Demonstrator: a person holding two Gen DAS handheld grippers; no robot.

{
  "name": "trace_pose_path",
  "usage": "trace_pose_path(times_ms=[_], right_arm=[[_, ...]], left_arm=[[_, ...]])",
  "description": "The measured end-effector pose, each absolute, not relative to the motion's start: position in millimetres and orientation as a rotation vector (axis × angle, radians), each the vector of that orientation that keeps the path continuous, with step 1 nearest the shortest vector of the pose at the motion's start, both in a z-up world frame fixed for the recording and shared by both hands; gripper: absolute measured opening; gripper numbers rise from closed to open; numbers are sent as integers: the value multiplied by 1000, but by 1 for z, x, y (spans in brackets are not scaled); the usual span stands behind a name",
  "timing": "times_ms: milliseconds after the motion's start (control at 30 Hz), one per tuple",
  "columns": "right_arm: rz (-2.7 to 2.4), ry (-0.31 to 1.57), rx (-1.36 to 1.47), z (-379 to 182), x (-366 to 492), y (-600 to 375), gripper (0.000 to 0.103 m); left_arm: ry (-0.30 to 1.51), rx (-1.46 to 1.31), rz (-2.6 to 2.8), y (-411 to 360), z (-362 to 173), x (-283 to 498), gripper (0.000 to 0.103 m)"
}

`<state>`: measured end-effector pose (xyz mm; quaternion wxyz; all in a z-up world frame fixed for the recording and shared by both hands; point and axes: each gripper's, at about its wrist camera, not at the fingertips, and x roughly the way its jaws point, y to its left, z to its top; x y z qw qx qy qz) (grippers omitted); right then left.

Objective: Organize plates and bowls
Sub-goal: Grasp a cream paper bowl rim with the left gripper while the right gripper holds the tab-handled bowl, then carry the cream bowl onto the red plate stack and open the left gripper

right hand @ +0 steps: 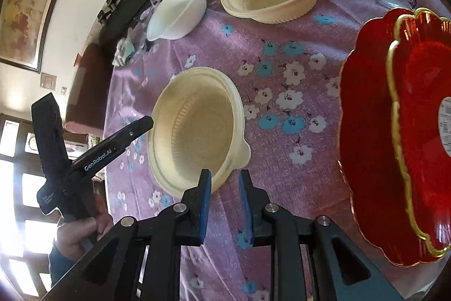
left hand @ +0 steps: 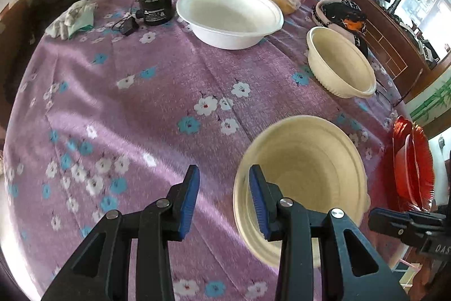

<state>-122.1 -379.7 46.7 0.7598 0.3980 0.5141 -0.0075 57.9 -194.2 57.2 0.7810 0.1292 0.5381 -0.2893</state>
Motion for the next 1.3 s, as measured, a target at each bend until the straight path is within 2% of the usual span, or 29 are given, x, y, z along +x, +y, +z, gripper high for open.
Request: trace_pose_path(times_ms=[67, 200, 333, 367, 867, 1300], right_arm=[[-27, 1129, 874, 41, -117, -379, 24], [-31, 1157, 868, 31, -106, -377, 25], [-53, 1153, 830, 34, -104, -378, 22], [-54, 1155, 825, 35, -104, -378, 16], [0, 1122, 688, 71, -123, -372, 17], [4, 1041, 666, 101, -155, -388, 17]], left_arm=[[1167, 287, -634, -198, 54, 61, 34], [1170, 289, -676, -205, 54, 58, 13], [1164, 317, -690, -206, 55, 42, 13], [1163, 313, -685, -204, 56, 38, 13], [1103, 272, -621, -175, 83, -20, 14], [1021, 299, -646, -199, 114, -53, 17]])
